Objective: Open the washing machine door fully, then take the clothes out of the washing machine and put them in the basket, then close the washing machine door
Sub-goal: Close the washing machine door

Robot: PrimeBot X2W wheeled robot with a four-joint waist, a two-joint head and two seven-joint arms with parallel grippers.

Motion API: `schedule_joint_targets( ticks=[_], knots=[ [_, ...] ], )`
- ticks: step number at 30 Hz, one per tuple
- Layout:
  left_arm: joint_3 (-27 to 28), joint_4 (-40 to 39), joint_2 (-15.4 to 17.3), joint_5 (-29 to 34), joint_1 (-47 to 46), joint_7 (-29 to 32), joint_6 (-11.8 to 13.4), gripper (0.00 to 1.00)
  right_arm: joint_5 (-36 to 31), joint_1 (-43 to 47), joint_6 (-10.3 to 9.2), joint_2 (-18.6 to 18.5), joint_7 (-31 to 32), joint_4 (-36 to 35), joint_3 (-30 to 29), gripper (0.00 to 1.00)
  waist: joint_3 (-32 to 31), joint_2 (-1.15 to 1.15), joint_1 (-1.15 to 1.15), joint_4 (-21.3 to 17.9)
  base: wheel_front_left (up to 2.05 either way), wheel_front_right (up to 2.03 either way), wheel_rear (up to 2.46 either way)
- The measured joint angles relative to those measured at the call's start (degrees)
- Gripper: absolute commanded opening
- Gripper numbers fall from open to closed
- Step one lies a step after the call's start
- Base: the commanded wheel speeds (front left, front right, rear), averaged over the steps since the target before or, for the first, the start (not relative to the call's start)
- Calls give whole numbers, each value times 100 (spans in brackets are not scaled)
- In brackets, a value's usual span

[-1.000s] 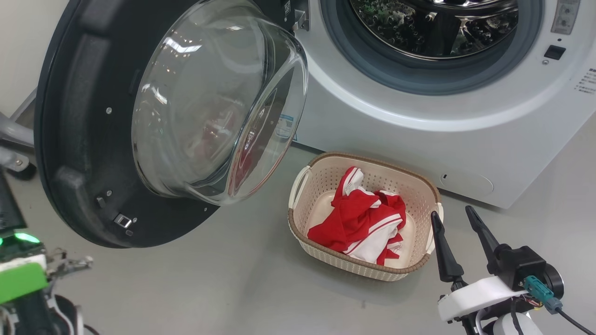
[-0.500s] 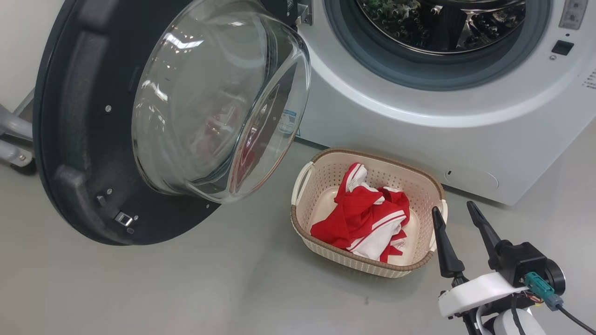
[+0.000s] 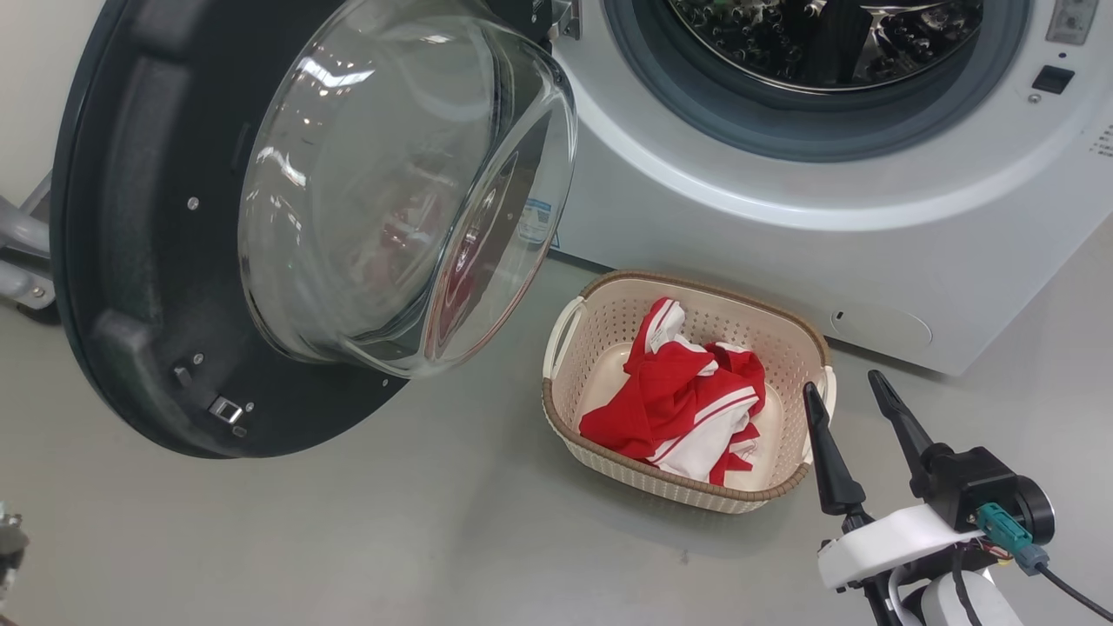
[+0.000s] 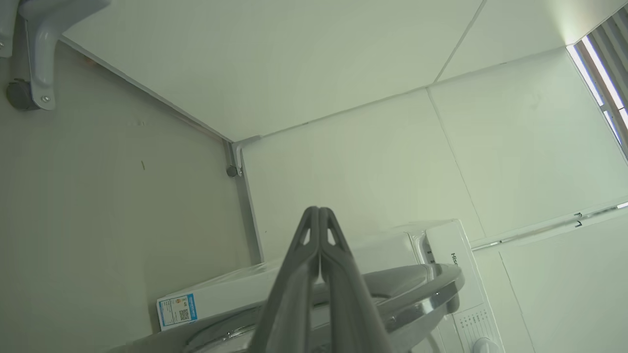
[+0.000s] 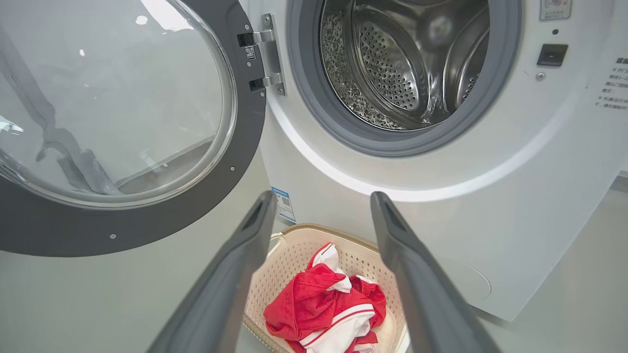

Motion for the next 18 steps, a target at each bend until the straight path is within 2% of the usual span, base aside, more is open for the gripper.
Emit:
schedule_joint_targets(
  ticks=[7, 18],
  knots=[
    [-348, 281, 66, -252, 7, 702, -89, 0, -13, -64, 19, 0, 0, 18, 38, 100, 17, 0, 0, -36, 0, 0, 0],
    [-597, 477, 68, -584, 40, 1547, -257, 0, -13, -64, 51, 1, 0, 47, 48, 100, 57, 0, 0, -97, 0, 0, 0]
  ],
)
